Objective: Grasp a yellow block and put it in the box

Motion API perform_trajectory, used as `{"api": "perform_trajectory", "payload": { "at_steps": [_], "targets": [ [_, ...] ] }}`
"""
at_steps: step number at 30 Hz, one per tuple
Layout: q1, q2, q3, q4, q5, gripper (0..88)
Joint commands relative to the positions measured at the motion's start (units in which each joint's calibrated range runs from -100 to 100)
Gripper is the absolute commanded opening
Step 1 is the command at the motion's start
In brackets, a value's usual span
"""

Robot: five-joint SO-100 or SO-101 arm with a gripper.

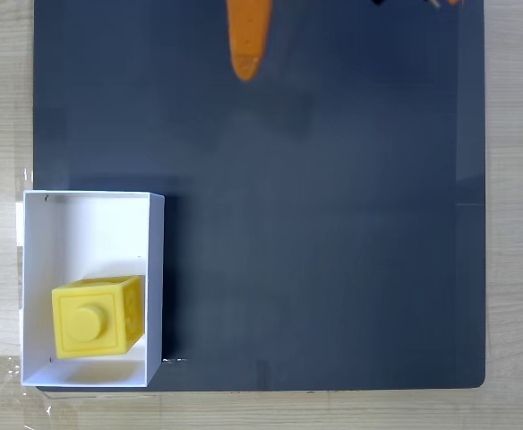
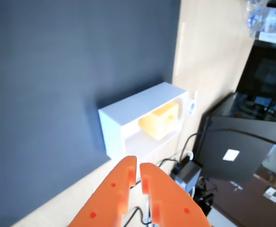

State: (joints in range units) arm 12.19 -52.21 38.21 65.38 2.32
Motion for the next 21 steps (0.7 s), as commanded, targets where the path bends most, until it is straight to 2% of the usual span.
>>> {"api": "perform_trajectory", "payload": {
  "at_steps": [1, 11, 21],
  "targets": [
    [-1.0, -10.41, 11.77, -0.72, -0.12, 1.0],
    [-1.16, -35.58, 38.9, 0.15, 0.46, 1.0],
    [3.63, -45.84, 54.82, 1.55, 0.51, 1.0]
  ]
}}
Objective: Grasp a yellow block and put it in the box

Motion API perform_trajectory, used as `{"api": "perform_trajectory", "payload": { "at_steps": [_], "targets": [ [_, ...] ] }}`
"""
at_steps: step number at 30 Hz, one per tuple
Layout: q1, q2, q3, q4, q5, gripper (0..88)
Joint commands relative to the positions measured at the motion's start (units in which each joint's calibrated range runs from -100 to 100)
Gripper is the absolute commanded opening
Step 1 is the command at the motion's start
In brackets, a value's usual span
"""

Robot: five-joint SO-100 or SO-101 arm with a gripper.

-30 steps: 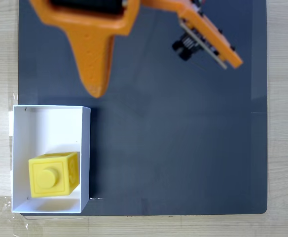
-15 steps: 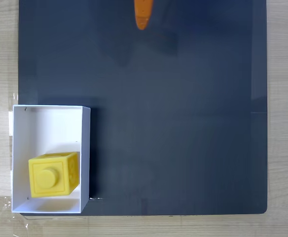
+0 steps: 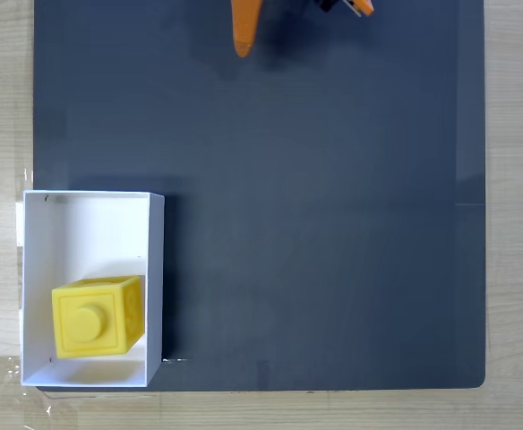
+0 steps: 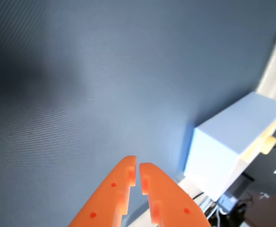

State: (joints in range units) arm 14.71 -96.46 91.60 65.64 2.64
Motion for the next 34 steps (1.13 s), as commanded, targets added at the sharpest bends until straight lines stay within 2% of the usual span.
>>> {"api": "perform_trajectory", "payload": {
  "at_steps": [1, 4, 34],
  "targets": [
    [1.03, -2.27, 1.44, 3.12, 0.19, 1.0],
    [0.53, -2.61, 0.17, 8.53, -0.23, 1.0],
    [0.69, -2.61, 0.08, 8.53, -0.28, 1.0]
  ]
}}
